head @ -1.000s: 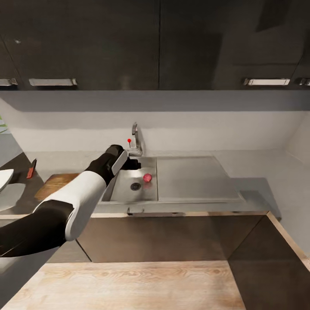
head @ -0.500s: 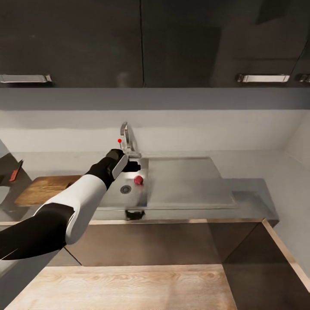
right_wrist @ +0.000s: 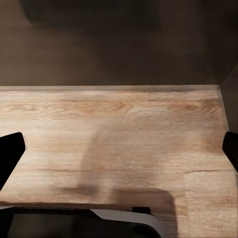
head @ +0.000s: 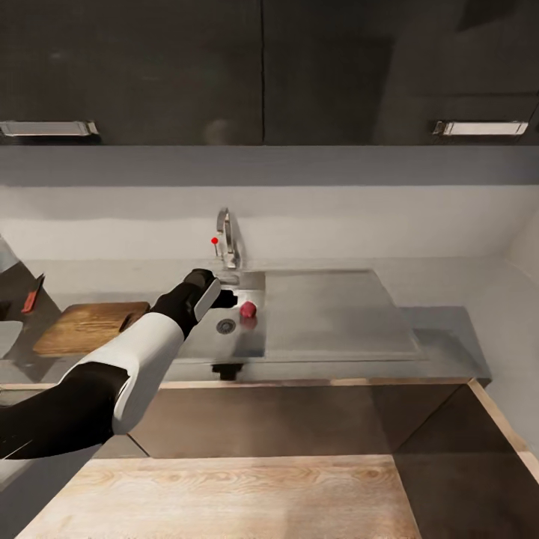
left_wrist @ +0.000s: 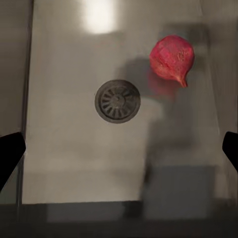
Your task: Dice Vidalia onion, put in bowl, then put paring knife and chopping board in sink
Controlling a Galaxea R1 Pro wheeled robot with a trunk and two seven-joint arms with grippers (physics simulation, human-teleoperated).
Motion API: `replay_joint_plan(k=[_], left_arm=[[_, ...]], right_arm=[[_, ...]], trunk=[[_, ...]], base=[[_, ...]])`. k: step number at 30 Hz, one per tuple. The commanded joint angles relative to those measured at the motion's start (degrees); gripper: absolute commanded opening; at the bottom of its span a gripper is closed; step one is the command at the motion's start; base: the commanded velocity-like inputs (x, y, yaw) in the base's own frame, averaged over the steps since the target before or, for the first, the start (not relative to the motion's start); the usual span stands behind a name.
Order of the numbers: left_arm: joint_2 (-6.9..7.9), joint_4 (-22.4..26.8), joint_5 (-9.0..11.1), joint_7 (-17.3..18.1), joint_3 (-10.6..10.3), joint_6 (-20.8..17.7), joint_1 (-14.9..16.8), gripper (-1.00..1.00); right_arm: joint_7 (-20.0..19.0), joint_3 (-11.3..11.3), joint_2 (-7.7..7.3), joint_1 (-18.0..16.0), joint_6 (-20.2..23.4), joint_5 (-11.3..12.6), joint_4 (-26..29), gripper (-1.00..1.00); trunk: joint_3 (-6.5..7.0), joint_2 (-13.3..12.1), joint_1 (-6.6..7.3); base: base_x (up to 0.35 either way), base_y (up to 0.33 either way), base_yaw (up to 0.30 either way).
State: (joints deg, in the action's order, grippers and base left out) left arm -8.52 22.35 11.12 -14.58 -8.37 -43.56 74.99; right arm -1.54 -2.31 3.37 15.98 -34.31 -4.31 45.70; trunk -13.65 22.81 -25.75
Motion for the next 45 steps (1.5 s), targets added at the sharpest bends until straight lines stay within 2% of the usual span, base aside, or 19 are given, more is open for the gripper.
replay_joint_plan(k=[1,9,23,45], left_arm=[[0.03,0.1,0.6,-0.5,-0.4,-0.2,0.0,1.00],[0.00,0.1,0.6,-0.5,-0.4,-0.2,0.0,1.00],[0.00,0.1,0.7,-0.5,-0.4,-0.2,-0.1,1.00],[-0.42,0.1,0.7,0.0,-0.6,-0.2,-3.0,1.00]], right_arm=[[-0.2,-0.2,0.06,0.0,-0.1,-0.4,0.1,1.00],[-0.1,-0.2,0.06,0.0,-0.1,-0.4,0.1,1.00],[-0.1,-0.2,0.08,0.0,-0.1,-0.4,0.1,1.00],[-0.1,-0.3,0.06,0.0,-0.1,-0.4,0.1,1.00]], trunk=[[-0.12,0.1,-0.03],[-0.14,0.1,-0.03],[-0.15,0.1,-0.03],[-1.64,0.1,-0.03]], base=[[0.000,0.081,0.000],[0.038,0.011,0.000],[0.275,0.000,0.000],[0.012,0.000,0.000]])
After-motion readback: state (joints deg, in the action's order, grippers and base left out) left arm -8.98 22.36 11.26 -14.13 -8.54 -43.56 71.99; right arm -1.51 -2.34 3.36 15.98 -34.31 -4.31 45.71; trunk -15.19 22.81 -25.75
